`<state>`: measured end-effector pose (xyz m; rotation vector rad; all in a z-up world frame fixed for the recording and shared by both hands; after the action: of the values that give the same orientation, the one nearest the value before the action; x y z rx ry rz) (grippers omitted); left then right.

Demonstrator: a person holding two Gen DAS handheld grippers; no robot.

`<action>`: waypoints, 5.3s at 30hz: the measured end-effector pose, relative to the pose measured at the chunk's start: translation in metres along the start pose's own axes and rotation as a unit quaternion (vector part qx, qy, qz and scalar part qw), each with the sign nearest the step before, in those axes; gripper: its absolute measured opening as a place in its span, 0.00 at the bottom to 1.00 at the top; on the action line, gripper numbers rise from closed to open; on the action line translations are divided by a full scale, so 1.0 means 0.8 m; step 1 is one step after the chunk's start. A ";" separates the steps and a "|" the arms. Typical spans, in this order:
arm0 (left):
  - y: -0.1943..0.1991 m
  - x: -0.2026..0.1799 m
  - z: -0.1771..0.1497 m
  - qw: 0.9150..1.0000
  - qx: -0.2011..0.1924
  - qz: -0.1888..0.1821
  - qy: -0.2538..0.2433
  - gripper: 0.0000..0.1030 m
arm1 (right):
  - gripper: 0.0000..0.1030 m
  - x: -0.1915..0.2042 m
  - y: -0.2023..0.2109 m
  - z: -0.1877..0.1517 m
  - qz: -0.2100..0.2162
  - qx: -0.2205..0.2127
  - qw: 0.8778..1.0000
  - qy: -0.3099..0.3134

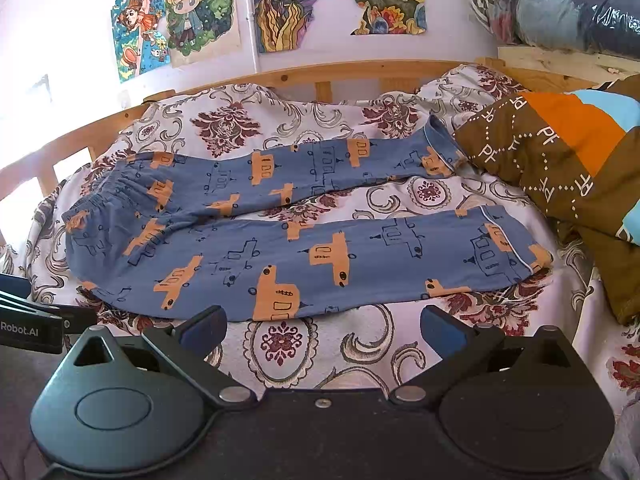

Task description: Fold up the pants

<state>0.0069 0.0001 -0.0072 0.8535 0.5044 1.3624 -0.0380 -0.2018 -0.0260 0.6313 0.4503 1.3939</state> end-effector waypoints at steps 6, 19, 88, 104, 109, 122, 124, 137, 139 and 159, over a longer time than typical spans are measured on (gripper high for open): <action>0.000 0.000 0.000 1.000 0.001 0.000 -0.001 1.00 | 1.00 0.001 0.000 0.002 -0.001 0.002 1.000 0.002; 0.006 0.047 0.052 0.995 -0.011 -0.096 0.023 1.00 | 1.00 0.004 -0.021 0.043 0.021 0.011 0.998 0.055; -0.251 0.173 0.352 0.924 -0.027 -0.052 -0.378 0.00 | 0.00 0.109 -0.345 0.301 0.108 0.003 0.870 0.481; -0.124 0.155 0.144 0.868 -0.135 -0.066 -0.474 0.00 | 0.00 0.132 -0.150 0.097 0.070 -0.027 0.882 0.465; -0.124 0.156 0.095 0.868 -0.117 -0.083 -0.476 0.00 | 0.00 0.141 -0.129 0.050 0.063 -0.013 0.888 0.455; -0.120 0.162 0.048 0.864 -0.067 -0.143 -0.478 0.00 | 0.00 0.141 -0.110 0.009 0.067 0.013 0.890 0.451; -0.120 0.163 0.043 0.862 -0.059 -0.151 -0.480 0.00 | 0.00 0.140 -0.111 0.000 0.069 0.022 0.888 0.455; -0.129 0.170 0.046 0.855 -0.001 -0.201 -0.478 0.00 | 0.00 0.135 -0.131 -0.023 0.075 0.045 0.887 0.453; -0.130 0.169 0.048 0.852 0.007 -0.206 -0.481 0.00 | 0.00 0.134 -0.133 -0.024 0.075 0.045 0.887 0.452; -0.051 0.138 0.147 0.932 0.019 -0.320 -0.171 1.00 | 0.99 0.033 -0.039 0.071 -0.015 -0.040 0.960 0.277</action>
<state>0.1405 0.0807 0.0512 0.8385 0.4782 0.5917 0.0254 -0.1854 -0.0011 0.1541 0.8376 1.5457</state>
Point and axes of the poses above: each gripper's, at about its wrist camera, not at the fingertips, and y roughly against the way its jaws point, x to its left, z to its top, the point moved 1 cm from there along -y, roughly the way its jaws point, and after that the axes turned 4 degrees about x, right-handed, at the moved point
